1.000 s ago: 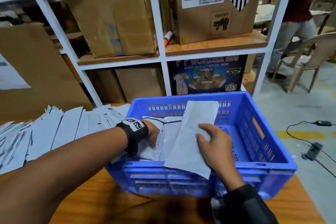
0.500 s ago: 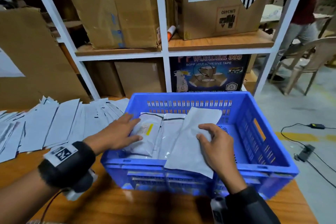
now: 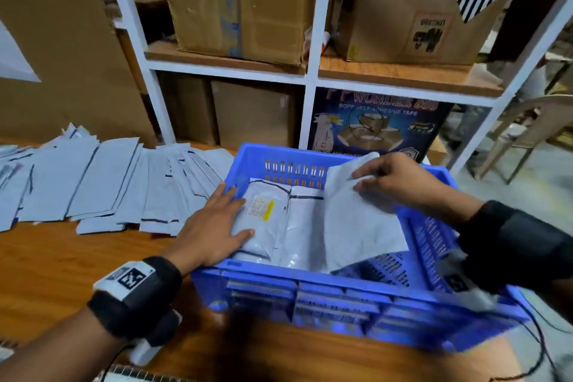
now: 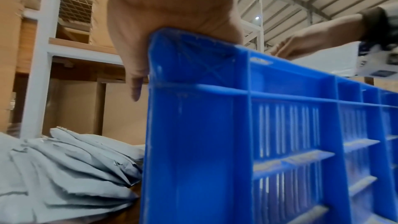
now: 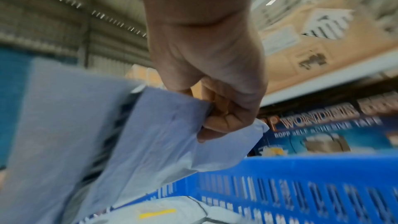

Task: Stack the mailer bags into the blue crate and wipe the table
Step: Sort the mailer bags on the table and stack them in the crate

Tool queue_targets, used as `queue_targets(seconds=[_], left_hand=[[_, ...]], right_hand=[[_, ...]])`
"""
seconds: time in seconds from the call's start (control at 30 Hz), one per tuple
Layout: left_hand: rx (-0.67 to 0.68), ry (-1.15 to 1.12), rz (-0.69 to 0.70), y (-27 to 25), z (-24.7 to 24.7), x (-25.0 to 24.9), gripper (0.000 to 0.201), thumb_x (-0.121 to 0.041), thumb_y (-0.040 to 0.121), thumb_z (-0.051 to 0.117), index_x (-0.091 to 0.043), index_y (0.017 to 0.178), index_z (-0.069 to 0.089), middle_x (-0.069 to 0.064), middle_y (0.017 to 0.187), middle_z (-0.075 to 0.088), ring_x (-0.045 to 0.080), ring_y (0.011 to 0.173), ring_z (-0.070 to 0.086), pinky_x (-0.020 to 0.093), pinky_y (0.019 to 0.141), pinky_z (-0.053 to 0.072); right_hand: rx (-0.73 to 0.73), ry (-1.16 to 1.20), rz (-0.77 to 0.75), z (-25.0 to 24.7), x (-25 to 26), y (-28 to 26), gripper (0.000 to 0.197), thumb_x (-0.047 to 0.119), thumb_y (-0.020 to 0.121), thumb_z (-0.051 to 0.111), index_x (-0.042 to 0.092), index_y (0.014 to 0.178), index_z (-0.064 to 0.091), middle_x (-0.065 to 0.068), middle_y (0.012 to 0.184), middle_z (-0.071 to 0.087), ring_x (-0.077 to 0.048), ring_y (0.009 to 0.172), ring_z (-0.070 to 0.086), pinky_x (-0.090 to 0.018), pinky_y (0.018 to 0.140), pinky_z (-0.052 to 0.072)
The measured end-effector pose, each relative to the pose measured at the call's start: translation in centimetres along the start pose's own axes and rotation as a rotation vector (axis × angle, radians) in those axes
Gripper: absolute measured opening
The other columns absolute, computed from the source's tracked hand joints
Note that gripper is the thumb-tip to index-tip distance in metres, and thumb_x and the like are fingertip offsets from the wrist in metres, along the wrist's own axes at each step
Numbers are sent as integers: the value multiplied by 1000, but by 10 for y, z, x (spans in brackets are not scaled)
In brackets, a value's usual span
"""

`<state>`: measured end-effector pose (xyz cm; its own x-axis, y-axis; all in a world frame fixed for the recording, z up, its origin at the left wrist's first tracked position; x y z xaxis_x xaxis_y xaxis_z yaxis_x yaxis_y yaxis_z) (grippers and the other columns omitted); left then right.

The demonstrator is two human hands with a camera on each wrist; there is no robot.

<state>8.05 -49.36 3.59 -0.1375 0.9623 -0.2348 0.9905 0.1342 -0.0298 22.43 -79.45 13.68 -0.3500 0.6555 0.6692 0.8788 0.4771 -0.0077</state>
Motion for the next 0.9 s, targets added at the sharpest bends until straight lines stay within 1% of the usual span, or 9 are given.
queue_targets(seconds=[0.13,0.3,0.4,0.5,0.63,0.73,0.8,0.83,0.9], left_hand=[[9,11,-9,-1,0,0,77,-64,90,47,-28,154,24,-8,165,1,8,149,-13,38,116,25],[4,18,-18,-1,1,1,76,-64,90,47,-29,153,24,-9,164,0,7,149,-13,39,115,28],[4,16,-26,0,2,3,75,-64,90,47,-30,153,24,-10,164,-2,7,149,-14,41,114,30],[2,3,-32,0,2,2,74,-62,90,48,-30,153,26,-10,164,-2,7,149,-13,42,114,30],[-2,-9,-32,1,4,4,74,-63,89,48,-30,152,27,-10,164,0,7,149,-13,42,116,29],[3,-5,-37,2,4,3,74,-63,89,47,-30,152,26,-10,164,-1,8,149,-13,42,115,29],[6,0,-38,2,4,2,73,-63,90,47,-30,152,26,-10,164,-1,8,149,-13,41,115,29],[6,2,-38,2,3,2,73,-63,90,47,-30,152,27,-10,164,-1,8,149,-14,41,115,29],[9,4,-32,1,3,2,72,-63,90,46,-30,152,27,-9,164,-2,8,149,-14,40,115,29]], right_hand=[[251,32,-8,7,17,44,17,-4,82,70,8,94,75,6,53,59,-7,49,49,-20,48,41],[525,-45,131,68,-3,69,32,-9,80,72,6,108,68,3,52,56,-11,47,53,-21,46,47],[621,-63,221,108,-22,65,36,-13,78,71,10,103,58,-8,74,56,-18,56,53,-21,45,49],[677,-89,275,132,-32,54,43,-10,79,73,11,108,48,-9,90,51,-14,55,53,-22,46,52],[763,-45,308,132,-29,50,80,8,84,76,24,144,24,-12,105,54,-21,61,65,-33,56,60],[728,-493,138,119,-23,55,105,39,85,75,33,155,-3,-7,97,61,-19,58,69,-33,58,59],[559,-967,-45,113,-19,57,116,72,74,67,35,154,-10,-15,125,58,-31,96,69,-39,80,55],[489,-1097,-102,112,-18,58,121,81,69,61,34,154,-11,-20,140,46,-37,111,61,-42,88,50],[494,-1126,-113,121,-22,56,125,86,67,57,32,153,-16,-27,154,21,-44,125,48,-46,96,45]])
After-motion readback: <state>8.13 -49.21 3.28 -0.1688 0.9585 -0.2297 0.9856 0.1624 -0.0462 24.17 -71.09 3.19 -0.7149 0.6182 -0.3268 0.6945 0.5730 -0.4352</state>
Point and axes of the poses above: each hand's wrist, its own y-axis towards the middle knuckle, its own z-axis out of the palm, x = y × z, the point moved 1 cm from there along y, towards the middle knuckle
